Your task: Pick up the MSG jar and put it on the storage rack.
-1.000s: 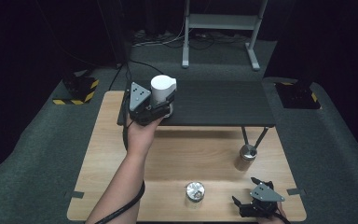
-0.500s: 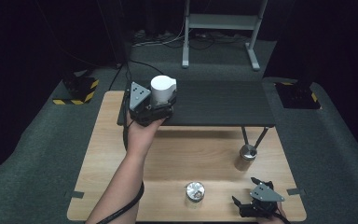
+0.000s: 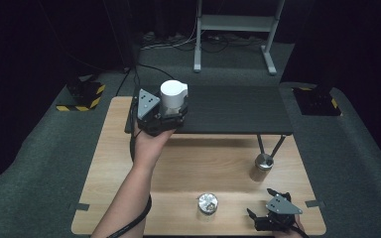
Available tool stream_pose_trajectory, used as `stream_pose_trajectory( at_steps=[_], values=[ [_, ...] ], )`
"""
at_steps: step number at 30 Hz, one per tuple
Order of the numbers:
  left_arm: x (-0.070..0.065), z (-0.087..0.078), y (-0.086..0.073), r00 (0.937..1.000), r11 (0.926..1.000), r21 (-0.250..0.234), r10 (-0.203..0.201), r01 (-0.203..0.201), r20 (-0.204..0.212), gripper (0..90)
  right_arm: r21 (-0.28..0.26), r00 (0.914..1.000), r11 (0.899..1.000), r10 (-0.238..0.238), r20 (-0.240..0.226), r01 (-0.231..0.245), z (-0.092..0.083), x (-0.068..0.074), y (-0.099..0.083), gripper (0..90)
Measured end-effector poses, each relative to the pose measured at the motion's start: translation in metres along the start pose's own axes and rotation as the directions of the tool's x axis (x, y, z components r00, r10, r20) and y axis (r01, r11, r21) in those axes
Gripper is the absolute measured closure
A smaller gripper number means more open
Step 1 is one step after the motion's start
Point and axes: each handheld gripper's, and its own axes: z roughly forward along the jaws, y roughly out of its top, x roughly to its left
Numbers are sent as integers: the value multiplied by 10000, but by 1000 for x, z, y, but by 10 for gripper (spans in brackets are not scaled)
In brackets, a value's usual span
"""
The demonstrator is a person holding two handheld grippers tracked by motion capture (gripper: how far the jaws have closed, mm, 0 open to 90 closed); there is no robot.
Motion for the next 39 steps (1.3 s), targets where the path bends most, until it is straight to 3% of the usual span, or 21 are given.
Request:
stream_pose_trajectory(
  at_steps=[21,39],
  values=[
    [-8,-28,-7,10000,9998,166,63,-63,-15,3,-5,9999,9999,-103,90,103,-1,1,0,0],
    [-12,-51,-29,9995,9995,303,124,-115,-299,2,186,9999,9998,-108,0,108,1,1,1,0]
  ],
)
